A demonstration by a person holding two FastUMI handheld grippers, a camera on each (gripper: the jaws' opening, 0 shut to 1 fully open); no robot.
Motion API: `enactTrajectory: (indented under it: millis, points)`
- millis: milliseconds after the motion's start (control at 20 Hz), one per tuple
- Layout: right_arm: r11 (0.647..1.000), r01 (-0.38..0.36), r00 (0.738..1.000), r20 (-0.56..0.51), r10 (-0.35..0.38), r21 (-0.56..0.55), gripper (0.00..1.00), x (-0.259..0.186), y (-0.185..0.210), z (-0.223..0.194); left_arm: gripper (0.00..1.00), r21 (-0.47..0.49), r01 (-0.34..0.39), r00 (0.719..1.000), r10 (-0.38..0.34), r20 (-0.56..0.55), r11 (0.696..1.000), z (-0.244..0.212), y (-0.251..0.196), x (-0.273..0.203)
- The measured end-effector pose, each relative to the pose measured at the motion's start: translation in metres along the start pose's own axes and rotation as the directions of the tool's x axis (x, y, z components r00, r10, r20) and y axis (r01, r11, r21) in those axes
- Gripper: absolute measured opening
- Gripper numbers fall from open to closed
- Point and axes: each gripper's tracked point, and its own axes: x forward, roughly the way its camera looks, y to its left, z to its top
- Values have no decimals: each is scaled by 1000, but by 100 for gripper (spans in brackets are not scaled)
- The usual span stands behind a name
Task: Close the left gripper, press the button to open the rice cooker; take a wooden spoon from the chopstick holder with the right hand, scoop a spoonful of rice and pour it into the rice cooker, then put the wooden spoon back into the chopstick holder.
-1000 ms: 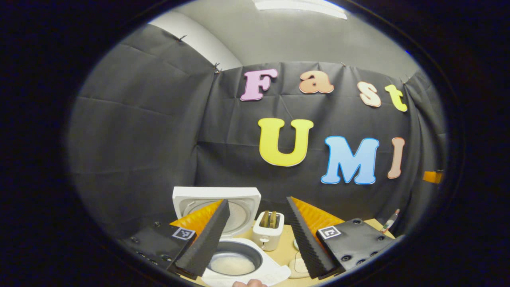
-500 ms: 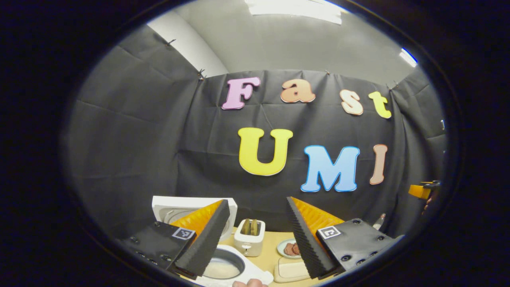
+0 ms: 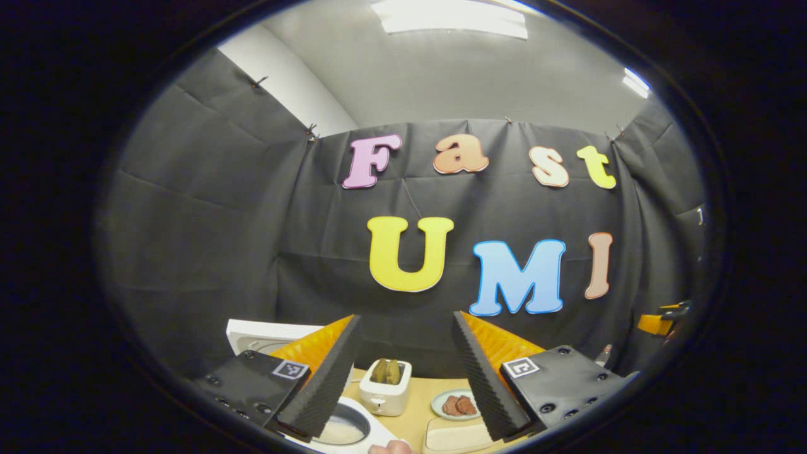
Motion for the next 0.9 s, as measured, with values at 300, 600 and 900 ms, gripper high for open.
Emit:
enactTrajectory:
  millis: [300,600,900]
  points:
    - [999,-32,995,-94,34,23,97,31,-6,-54,99,34,11,999,-10,-39,999,-18,-25,1]
    - [999,-37,991,-130,41,30,97,53,-17,-104,99,77,5,1000,-7,28,997,-7,-43,1]
    - [998,-54,981,-184,58,26,97,75,-22,-152,96,106,-1,1000,2,-12,994,-24,-48,0]
